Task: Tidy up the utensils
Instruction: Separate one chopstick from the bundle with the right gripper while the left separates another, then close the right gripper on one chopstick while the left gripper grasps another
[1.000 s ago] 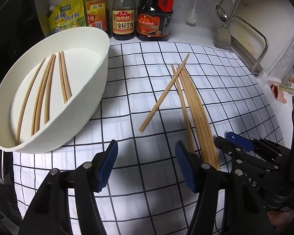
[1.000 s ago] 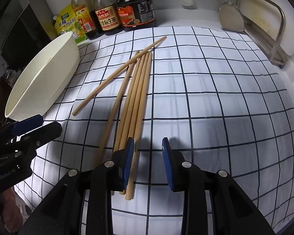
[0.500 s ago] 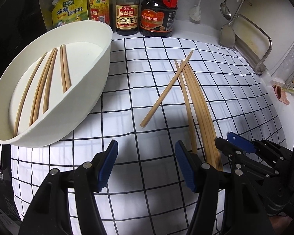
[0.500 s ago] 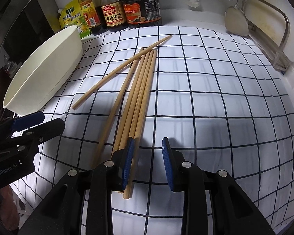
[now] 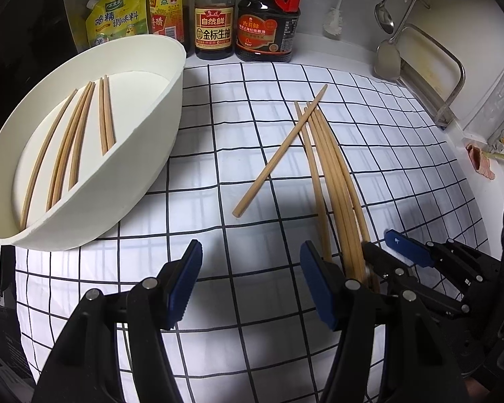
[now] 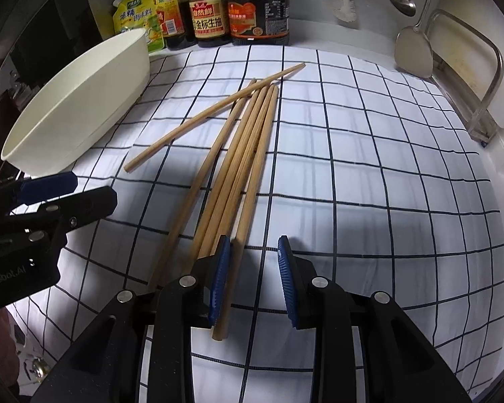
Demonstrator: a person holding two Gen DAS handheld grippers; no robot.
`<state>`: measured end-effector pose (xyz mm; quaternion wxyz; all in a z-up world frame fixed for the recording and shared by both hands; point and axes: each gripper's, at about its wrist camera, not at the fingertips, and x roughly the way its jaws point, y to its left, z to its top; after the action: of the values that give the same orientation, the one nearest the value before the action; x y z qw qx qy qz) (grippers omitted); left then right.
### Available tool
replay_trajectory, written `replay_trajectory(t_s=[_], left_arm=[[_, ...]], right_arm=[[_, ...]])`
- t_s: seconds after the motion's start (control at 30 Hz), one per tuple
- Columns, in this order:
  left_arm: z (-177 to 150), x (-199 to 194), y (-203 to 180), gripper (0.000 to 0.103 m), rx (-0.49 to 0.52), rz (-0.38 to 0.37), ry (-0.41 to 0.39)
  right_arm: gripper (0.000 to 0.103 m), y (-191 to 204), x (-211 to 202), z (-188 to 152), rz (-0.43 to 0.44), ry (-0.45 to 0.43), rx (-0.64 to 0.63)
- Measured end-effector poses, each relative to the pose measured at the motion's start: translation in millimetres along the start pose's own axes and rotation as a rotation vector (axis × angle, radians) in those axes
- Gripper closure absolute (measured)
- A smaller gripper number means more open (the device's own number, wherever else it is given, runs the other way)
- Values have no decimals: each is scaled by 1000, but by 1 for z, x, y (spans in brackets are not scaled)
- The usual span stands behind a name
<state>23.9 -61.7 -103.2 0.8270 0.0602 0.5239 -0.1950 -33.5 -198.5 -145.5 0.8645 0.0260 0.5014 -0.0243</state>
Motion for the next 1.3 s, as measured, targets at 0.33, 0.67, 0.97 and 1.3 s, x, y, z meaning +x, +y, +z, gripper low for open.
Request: replay_trajectory(t_s=[0.33, 0.67, 0.97, 1.3], left_arm=[[1, 4, -15, 43, 9, -11, -6], [5, 24, -38, 43, 30, 4, -3], [10, 42, -47, 43, 37, 49, 2], [14, 49, -50, 39, 46, 89, -17]], right_arm=[[96, -6, 0, 1, 1, -26, 11], [97, -37, -3, -6, -13, -39, 61], [97, -63, -9, -13, -10, -43, 85], [88, -65, -4, -2, -16, -37, 61]])
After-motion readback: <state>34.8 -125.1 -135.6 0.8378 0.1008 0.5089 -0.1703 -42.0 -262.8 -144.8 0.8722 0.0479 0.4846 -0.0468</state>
